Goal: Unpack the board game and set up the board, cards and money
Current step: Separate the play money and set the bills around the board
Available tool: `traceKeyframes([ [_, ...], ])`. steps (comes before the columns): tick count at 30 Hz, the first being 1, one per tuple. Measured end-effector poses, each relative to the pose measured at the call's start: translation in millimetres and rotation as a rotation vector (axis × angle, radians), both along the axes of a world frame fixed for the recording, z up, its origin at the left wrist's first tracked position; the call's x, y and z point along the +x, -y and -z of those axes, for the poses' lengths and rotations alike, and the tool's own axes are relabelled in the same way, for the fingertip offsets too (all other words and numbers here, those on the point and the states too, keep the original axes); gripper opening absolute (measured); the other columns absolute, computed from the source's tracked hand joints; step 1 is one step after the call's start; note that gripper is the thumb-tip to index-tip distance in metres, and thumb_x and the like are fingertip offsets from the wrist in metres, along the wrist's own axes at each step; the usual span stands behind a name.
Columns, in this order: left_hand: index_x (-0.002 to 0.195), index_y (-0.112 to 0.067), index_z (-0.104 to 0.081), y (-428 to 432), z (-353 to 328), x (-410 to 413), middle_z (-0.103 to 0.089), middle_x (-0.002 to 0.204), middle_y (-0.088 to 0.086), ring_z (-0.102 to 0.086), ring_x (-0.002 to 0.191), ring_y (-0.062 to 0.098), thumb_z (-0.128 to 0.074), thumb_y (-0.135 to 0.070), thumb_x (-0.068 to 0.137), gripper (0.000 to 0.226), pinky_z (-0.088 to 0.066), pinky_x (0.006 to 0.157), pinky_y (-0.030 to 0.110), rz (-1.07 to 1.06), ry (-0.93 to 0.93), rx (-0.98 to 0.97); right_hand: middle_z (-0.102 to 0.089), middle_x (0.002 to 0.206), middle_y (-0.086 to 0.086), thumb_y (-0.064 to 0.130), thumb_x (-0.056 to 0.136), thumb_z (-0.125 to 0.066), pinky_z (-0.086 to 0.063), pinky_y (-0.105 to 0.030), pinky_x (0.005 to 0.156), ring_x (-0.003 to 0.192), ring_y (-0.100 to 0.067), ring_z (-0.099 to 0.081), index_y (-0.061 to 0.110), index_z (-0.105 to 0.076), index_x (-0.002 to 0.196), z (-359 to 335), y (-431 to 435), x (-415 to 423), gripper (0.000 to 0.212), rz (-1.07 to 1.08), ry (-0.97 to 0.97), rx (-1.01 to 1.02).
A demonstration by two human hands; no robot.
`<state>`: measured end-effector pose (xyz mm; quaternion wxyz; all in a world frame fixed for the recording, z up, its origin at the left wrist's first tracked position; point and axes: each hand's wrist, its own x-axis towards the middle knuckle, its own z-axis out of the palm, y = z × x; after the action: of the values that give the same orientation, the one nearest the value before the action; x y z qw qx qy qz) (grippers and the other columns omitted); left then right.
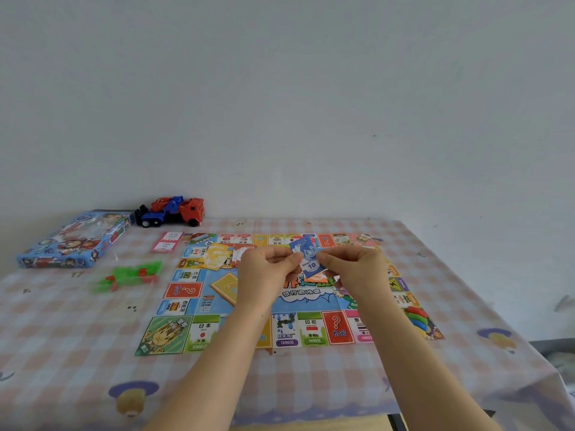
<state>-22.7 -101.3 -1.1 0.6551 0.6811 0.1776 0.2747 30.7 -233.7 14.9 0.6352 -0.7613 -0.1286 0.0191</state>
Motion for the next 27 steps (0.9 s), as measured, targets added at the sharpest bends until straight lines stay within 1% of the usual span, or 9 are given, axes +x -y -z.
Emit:
traceKeyframes([
  [2, 0.084, -0.014, -0.066, 2, 1, -1, -0.071, 0.069, 0.005, -0.066, 0.057, 0.013, -0.075, -0.010, 0.079, 0.011, -0.058, 0.062, 0.028, -0.025, 0.021, 0.022, -0.071, 0.069, -0.003, 0.017, 0.080, -0.075, -0.045, -0.019, 0.047, 0.048, -0.003, -0.058, 0.014, -0.074, 0.082, 0, -1, 0, 0.004, 0.008, 0.017, -0.002],
  [4, 0.085, -0.014, -0.067, 2, 2, -1, -0.071, 0.069, 0.003, -0.066, 0.057, 0.012, -0.075, -0.012, 0.079, 0.011, -0.057, 0.061, 0.027, -0.039, 0.024, 0.070, -0.071, 0.071, -0.003, 0.017, 0.079, -0.075, -0.044, -0.017, 0.045, 0.048, -0.003, -0.058, 0.015, -0.074, 0.083, 0, 0, 0, 0.005, -0.008, 0.024, -0.038],
  [6, 0.084, -0.015, -0.068, 0, 2, -1, -0.071, 0.069, 0.001, -0.066, 0.056, 0.010, -0.075, -0.014, 0.079, 0.009, -0.055, 0.057, 0.024, -0.038, 0.001, 0.161, -0.070, 0.069, 0.000, 0.016, 0.078, -0.076, -0.041, -0.013, 0.042, 0.048, -0.003, -0.056, 0.016, -0.074, 0.083, -1, 2, 2, 0.005, -0.058, 0.026, -0.088],
  [8, 0.080, -0.018, -0.069, -4, 4, -3, -0.071, 0.068, -0.001, -0.066, 0.056, 0.007, -0.076, -0.016, 0.078, 0.007, -0.053, 0.057, 0.023, -0.009, -0.030, 0.293, -0.069, 0.066, 0.003, 0.017, 0.076, -0.078, -0.042, -0.014, 0.044, 0.050, -0.003, -0.056, 0.014, -0.074, 0.082, -1, 6, 4, 0.007, -0.106, 0.015, -0.135],
  [11, 0.075, -0.025, -0.067, -3, 8, -7, -0.069, 0.069, -0.007, -0.064, 0.058, 0.001, -0.076, -0.019, 0.078, 0.012, -0.054, 0.060, 0.019, 0.067, -0.076, 0.482, -0.073, 0.072, 0.001, 0.013, 0.074, -0.080, -0.052, -0.019, 0.052, 0.059, -0.008, -0.065, 0.014, -0.074, 0.082, 3, 10, 6, 0.010, -0.135, -0.012, -0.182],
  [15, 0.083, -0.021, -0.071, -3, 18, -10, -0.069, 0.075, -0.008, -0.064, 0.067, 0.003, -0.075, -0.020, 0.079, 0.006, -0.053, 0.063, 0.016, 0.069, -0.133, 0.631, -0.073, 0.074, -0.002, 0.011, 0.073, -0.080, -0.060, -0.028, 0.066, 0.068, -0.015, -0.068, 0.018, -0.072, 0.073, 15, 11, 6, 0.010, -0.189, -0.045, -0.275],
  [18, 0.089, -0.018, -0.073, -3, 23, -10, -0.070, 0.081, -0.007, -0.063, 0.071, 0.003, -0.076, -0.022, 0.078, 0.012, -0.053, 0.066, 0.018, 0.075, -0.172, 0.675, -0.073, 0.082, -0.003, 0.016, 0.073, -0.080, -0.060, -0.033, 0.071, 0.075, -0.017, -0.071, 0.017, -0.072, 0.078, 22, 10, 5, 0.010, -0.176, -0.090, -0.297],
  [23, 0.089, -0.019, -0.073, -2, 23, -9, -0.070, 0.081, -0.007, -0.062, 0.070, -0.001, -0.077, -0.024, 0.076, 0.014, -0.048, 0.063, 0.012, 0.045, -0.203, 0.664, -0.072, 0.083, -0.001, 0.017, 0.074, -0.079, -0.060, -0.034, 0.073, 0.077, -0.017, -0.070, 0.020, -0.071, 0.079, 22, 8, 5, 0.010, -0.164, -0.107, -0.296],
  [27, 0.086, -0.021, -0.072, -1, 22, -9, -0.070, 0.080, -0.009, -0.063, 0.070, 0.001, -0.078, -0.028, 0.075, 0.014, -0.053, 0.068, 0.021, -0.004, -0.228, 0.688, -0.072, 0.079, 0.000, 0.016, 0.075, -0.079, -0.059, -0.032, 0.072, 0.074, -0.016, -0.069, 0.021, -0.072, 0.078, 22, 8, 5, 0.009, -0.154, -0.105, -0.280],
])
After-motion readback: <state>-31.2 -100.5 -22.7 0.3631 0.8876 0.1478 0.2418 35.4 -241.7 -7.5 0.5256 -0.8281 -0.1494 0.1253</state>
